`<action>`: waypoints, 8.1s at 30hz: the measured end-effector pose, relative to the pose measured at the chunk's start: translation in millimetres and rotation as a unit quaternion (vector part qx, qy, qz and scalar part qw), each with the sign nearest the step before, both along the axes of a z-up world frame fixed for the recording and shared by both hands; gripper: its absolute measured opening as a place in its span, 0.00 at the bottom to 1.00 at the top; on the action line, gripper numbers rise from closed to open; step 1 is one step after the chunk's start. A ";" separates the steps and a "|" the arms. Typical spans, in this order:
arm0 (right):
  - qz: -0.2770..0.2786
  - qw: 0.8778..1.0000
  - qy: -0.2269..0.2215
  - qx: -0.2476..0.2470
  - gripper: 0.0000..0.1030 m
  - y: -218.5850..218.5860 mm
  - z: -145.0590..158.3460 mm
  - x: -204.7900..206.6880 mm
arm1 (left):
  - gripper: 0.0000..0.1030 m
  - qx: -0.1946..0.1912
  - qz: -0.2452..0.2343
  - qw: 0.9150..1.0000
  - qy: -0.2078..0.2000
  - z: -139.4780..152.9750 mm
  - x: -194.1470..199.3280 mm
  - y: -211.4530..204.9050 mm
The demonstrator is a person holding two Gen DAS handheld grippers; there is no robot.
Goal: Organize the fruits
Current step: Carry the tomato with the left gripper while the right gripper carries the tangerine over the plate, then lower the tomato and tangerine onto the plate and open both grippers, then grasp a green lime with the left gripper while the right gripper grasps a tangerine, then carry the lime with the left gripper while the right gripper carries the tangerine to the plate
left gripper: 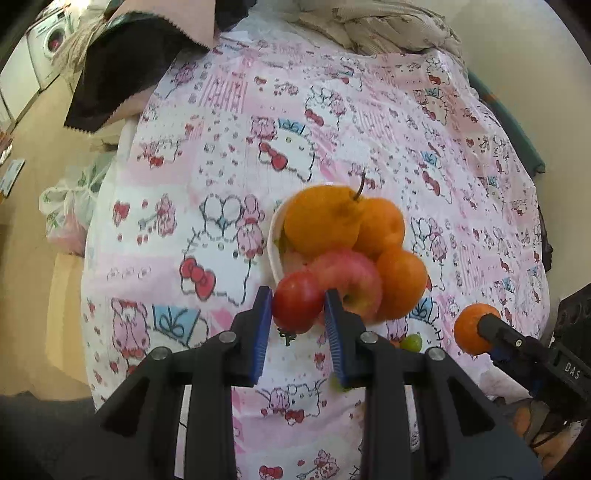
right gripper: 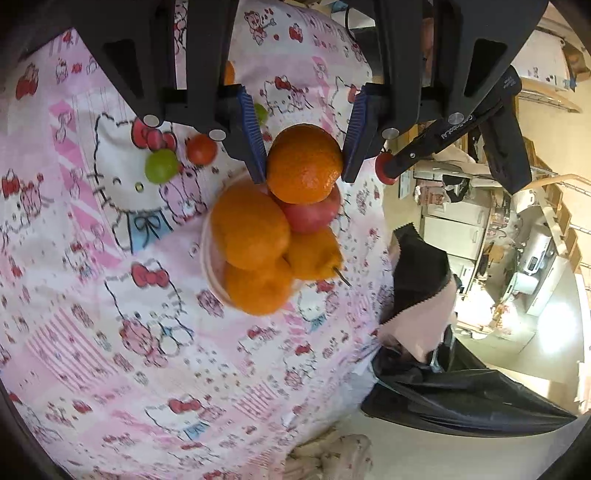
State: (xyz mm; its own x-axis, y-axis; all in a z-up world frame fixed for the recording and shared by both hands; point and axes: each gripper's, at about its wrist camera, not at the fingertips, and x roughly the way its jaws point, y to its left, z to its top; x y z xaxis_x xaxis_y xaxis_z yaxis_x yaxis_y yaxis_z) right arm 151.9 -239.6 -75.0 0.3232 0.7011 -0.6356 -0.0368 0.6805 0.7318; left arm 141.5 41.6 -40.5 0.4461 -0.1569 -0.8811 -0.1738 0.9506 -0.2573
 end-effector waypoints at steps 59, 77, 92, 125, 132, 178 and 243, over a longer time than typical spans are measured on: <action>0.076 0.993 -0.040 -0.080 0.58 65.7 -24.8 96.6 | 0.24 0.009 -0.028 0.998 0.061 -59.7 82.9 9.7; 0.055 0.994 -0.046 -0.077 0.62 51.4 -14.0 91.7 | 0.67 -0.036 -0.009 0.995 0.093 -84.5 88.8 11.8; 0.046 0.988 -0.097 -0.115 0.91 36.9 17.5 63.8 | 0.73 0.073 -0.028 0.996 -0.046 -11.7 53.5 -0.2; -0.077 0.975 -0.003 -0.208 0.91 -47.9 -14.6 -31.5 | 0.65 0.074 -0.165 0.980 0.078 -100.7 -18.7 -107.2; -0.085 0.976 0.009 -0.202 0.91 -56.7 -17.9 -32.2 | 0.53 0.080 -0.208 0.970 0.100 -122.3 -21.5 -134.7; 0.196 0.939 0.016 -0.282 0.37 69.6 -78.3 -55.1 | 0.26 0.100 -0.102 0.989 0.048 -55.1 -42.8 -58.2; 0.031 0.990 -0.086 -0.110 0.37 5.0 23.7 86.5 | 0.26 0.062 -0.125 0.990 -0.023 16.5 152.9 -57.2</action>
